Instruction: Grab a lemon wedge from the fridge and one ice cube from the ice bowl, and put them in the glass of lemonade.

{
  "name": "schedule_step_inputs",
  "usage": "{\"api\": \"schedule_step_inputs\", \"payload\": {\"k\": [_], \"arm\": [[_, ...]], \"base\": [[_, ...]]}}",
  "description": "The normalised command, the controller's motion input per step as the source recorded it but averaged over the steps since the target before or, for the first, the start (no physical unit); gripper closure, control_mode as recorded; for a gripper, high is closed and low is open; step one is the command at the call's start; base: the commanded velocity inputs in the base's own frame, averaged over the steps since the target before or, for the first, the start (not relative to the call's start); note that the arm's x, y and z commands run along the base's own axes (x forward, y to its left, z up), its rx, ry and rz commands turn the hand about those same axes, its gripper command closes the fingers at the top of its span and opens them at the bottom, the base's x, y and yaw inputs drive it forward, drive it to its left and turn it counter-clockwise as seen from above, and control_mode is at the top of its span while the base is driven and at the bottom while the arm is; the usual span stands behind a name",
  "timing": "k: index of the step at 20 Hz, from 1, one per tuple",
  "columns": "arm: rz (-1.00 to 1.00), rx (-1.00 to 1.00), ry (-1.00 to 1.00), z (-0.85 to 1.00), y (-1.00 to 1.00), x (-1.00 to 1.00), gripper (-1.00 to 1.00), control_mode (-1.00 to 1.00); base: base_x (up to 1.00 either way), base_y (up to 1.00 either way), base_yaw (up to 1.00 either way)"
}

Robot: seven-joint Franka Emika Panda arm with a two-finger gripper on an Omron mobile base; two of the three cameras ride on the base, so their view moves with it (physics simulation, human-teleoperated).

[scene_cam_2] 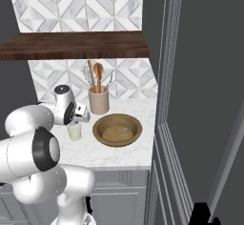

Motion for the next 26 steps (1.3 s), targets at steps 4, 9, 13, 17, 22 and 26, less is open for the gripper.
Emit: {"api": "schedule_step_inputs", "payload": {"k": [4,9,13,17,22,26], "arm": [[0.0,0.0,0.0,0.0,0.0,0.0,-1.0,-1.0],[0.0,0.0,0.0,0.0,0.0,0.0,-1.0,-1.0],[0.0,0.0,0.0,0.06,0.0,-0.01,-1.0,-1.0],[0.0,0.0,-0.06,0.4,0.0,-0.68,-1.0,-1.0],[0.0,0.0,-0.12,0.43,-0.23,-0.96,-1.0,-1.0],[-0.03,0.0,-0.13,0.13,-0.63,-0.91,-1.0,-1.0]], "base": [[0.0,0.0,0.0],[0.0,0.0,0.0],[0.0,0.0,0.0],[0.0,0.0,0.0],[0.0,0.0,0.0],[0.0,0.0,0.0]]}}
